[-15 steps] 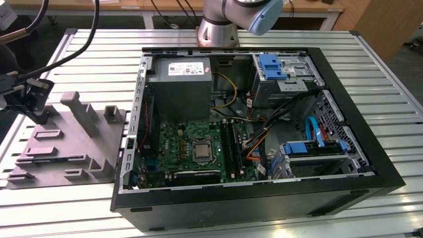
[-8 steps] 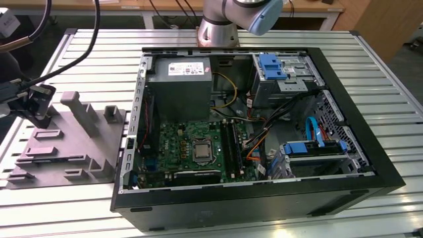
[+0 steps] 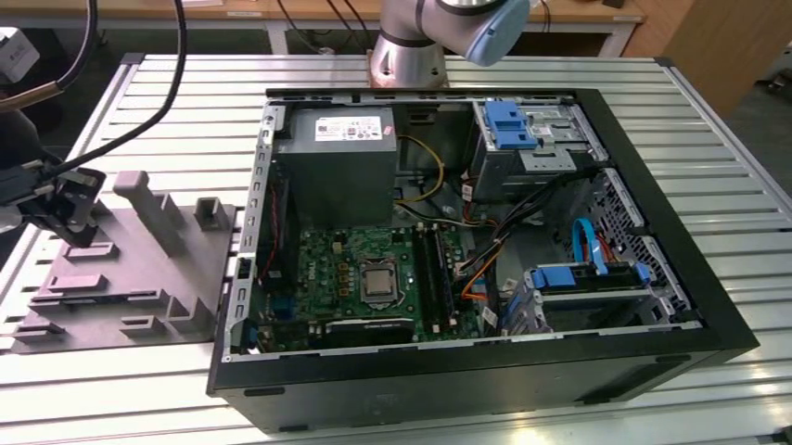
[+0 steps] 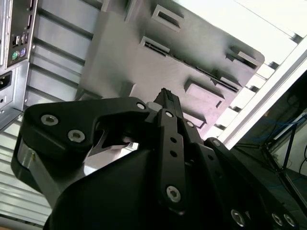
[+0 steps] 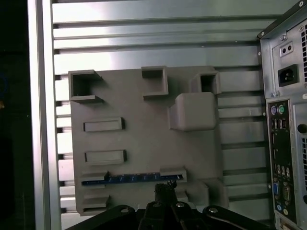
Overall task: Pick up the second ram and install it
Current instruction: 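Reach for the second ram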
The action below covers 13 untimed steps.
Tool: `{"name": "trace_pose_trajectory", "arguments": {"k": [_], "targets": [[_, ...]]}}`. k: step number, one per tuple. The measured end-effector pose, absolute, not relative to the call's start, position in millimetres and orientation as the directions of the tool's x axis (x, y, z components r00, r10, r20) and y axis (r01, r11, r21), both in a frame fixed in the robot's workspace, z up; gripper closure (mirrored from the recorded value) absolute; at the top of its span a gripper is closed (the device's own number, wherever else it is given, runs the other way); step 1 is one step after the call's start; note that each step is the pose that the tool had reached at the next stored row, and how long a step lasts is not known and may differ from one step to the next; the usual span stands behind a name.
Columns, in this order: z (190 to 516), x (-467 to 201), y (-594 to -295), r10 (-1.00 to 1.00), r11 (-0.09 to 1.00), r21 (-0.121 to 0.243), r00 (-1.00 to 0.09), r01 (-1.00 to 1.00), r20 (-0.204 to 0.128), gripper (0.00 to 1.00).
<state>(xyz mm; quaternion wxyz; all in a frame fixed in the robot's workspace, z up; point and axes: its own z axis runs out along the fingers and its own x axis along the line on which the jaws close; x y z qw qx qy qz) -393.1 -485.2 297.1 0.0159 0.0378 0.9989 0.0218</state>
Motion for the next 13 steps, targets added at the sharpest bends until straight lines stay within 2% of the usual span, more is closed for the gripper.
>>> {"name": "trace_pose_trajectory", "arguments": {"k": [13], "targets": [[288,-405,-492,0.076,0.996,0.045,-0.997,0.075,-0.030,0.90]]}}
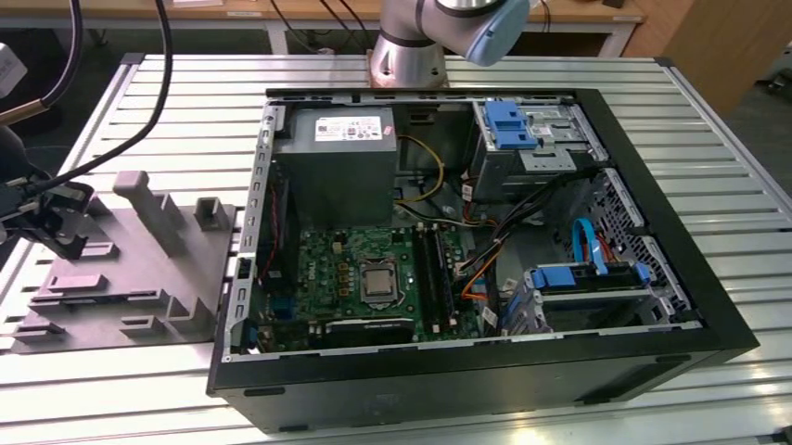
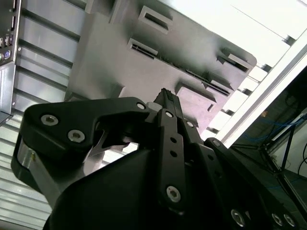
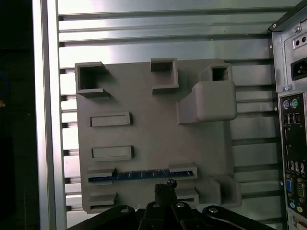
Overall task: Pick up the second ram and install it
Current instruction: 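Reach for the second ram, then pick up the second ram and move it above second insertion slot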
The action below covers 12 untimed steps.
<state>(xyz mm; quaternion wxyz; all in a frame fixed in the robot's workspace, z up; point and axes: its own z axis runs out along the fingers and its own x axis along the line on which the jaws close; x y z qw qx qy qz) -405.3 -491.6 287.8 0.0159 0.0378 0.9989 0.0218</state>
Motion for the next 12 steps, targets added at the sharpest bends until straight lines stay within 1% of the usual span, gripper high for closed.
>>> {"name": "trace_pose_trajectory", "arguments": {"k": [12], "targets": [[287.8,-405.5,-491.6,0.076,0.996,0.045,-0.997,0.074,-0.030,0.90]]}}
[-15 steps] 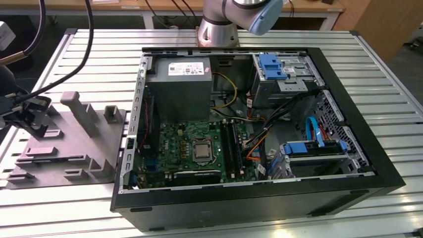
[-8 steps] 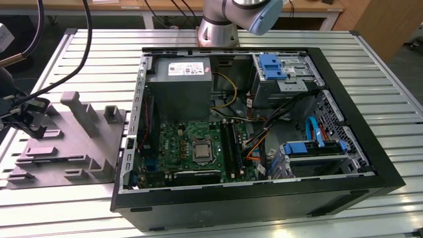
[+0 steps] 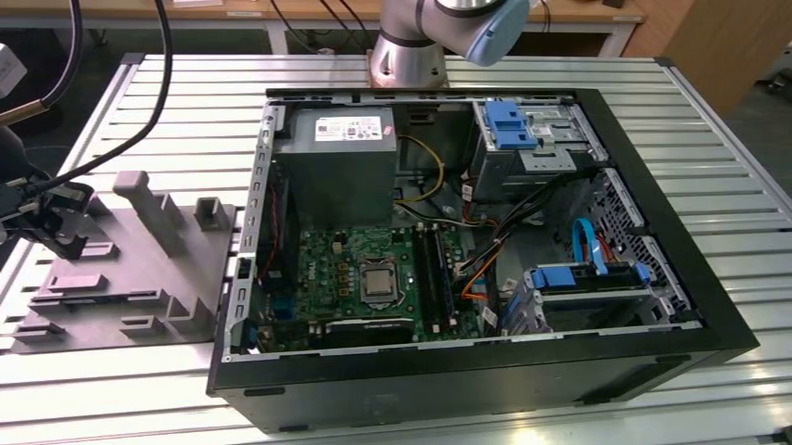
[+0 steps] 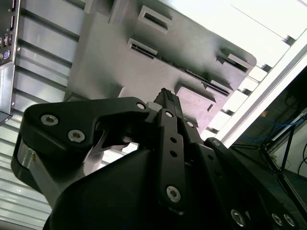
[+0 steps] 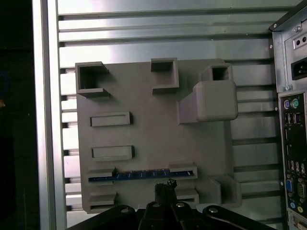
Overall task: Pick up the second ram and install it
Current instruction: 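Pick up the second ram and move it above second insertion slot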
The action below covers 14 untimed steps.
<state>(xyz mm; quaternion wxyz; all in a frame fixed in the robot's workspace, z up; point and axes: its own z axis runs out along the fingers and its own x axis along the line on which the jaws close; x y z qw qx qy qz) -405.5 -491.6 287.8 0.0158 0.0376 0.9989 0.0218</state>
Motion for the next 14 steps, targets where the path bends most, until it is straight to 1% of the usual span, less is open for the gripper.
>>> {"name": "trace_pose_trajectory", "arguments": {"k": [4,14], "targets": [[287.7,-405.5,-491.6,0.056,0.997,0.045,-0.998,0.055,-0.030,0.90],[287.3,-405.5,-491.6,-0.108,0.993,0.045,-0.994,-0.109,-0.030,0.90]]}}
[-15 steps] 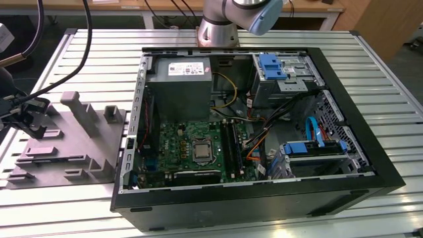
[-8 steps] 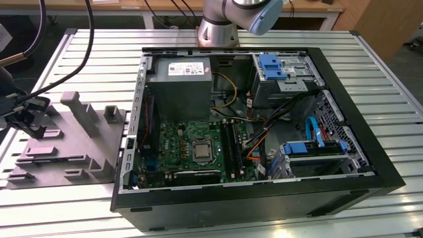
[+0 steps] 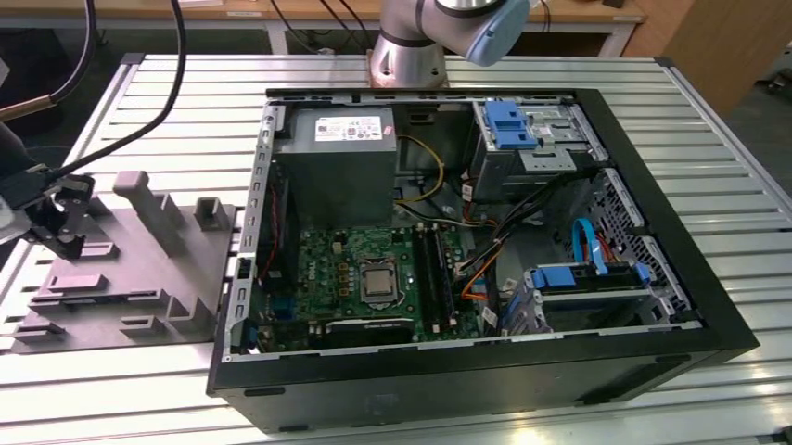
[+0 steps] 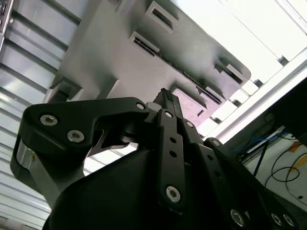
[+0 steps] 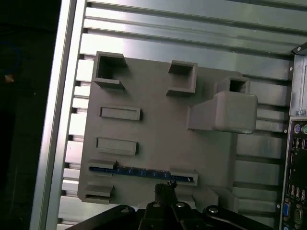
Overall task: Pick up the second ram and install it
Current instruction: 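Pick up the second ram and move it above second insertion slot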
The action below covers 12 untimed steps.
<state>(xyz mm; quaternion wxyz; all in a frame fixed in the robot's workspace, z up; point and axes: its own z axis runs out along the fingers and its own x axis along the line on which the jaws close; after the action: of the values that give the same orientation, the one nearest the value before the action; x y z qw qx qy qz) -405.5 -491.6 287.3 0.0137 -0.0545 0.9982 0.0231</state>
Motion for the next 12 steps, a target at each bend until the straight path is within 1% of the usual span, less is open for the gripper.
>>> {"name": "trace_pose_trajectory", "arguments": {"k": [12], "targets": [[286.6,-405.5,-491.6,-0.293,0.955,0.045,-0.956,-0.294,-0.030,0.90]]}}
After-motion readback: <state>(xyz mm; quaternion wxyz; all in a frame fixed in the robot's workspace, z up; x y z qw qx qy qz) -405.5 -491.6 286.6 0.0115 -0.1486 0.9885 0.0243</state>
